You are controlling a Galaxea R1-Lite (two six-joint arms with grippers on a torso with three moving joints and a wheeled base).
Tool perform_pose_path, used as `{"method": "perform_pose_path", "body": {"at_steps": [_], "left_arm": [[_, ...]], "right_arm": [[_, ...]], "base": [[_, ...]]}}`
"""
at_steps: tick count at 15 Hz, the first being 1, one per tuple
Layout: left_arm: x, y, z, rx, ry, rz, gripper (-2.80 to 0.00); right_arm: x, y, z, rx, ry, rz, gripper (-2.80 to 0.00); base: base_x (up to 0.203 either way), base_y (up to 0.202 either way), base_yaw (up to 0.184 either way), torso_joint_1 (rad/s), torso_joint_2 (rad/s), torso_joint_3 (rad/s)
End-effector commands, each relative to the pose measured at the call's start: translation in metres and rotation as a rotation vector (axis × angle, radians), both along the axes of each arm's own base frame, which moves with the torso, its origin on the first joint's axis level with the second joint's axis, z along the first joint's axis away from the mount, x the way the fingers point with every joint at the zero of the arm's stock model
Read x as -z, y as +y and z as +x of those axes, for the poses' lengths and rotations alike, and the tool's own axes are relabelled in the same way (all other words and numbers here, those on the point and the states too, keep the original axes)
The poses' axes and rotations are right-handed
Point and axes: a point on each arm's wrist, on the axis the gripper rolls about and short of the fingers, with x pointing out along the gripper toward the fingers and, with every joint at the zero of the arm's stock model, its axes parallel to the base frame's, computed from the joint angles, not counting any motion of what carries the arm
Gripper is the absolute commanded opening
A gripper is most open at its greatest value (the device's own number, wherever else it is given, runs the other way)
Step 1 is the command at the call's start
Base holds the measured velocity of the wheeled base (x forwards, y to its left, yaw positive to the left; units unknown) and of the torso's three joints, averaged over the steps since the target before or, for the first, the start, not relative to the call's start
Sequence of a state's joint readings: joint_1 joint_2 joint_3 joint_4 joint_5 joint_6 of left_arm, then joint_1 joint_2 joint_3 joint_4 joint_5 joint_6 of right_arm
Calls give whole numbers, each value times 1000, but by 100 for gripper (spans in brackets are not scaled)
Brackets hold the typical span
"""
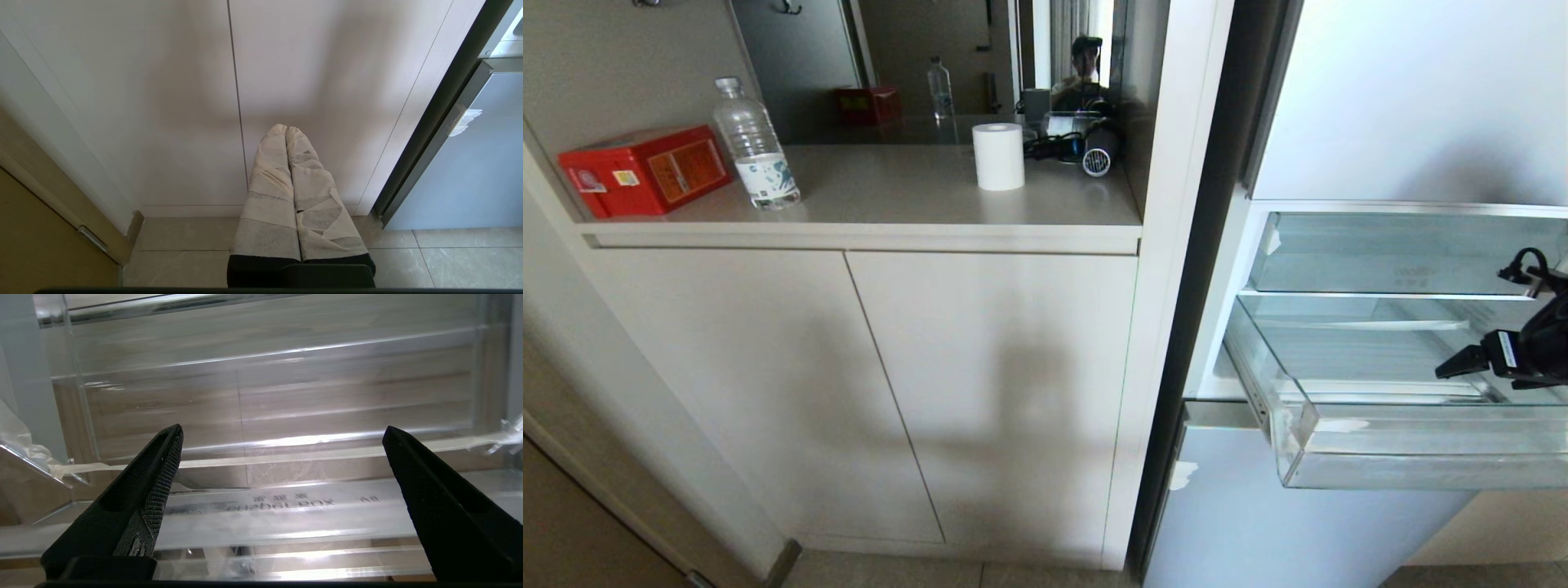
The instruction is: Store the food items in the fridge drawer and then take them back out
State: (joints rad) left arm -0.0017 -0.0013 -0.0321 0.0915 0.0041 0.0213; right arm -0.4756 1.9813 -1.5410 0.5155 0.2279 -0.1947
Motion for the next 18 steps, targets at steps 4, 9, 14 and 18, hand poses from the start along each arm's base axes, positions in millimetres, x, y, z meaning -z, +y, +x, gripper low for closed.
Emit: {"method": "perform_pose_path", "body": {"at_steps": [4, 9, 14, 18], "left_arm": [[0, 0, 0, -1, 2, 0, -280], [0, 0, 0, -1, 2, 0, -280], [0, 0, 0, -1, 2, 0, -280], [0, 0, 0, -1, 2, 0, -280]], "right_arm": [[12, 5, -7, -8, 52, 24, 0], [7, 10, -37, 3, 67, 27, 0], [6, 8, -30, -23, -7, 37, 0], [-10, 12, -28, -103, -235, 94, 0]], "base": [[0, 0, 0, 0, 0, 0], [0, 0, 0, 0, 0, 0], [0, 0, 0, 0, 0, 0], [0, 0, 0, 0, 0, 0]]}}
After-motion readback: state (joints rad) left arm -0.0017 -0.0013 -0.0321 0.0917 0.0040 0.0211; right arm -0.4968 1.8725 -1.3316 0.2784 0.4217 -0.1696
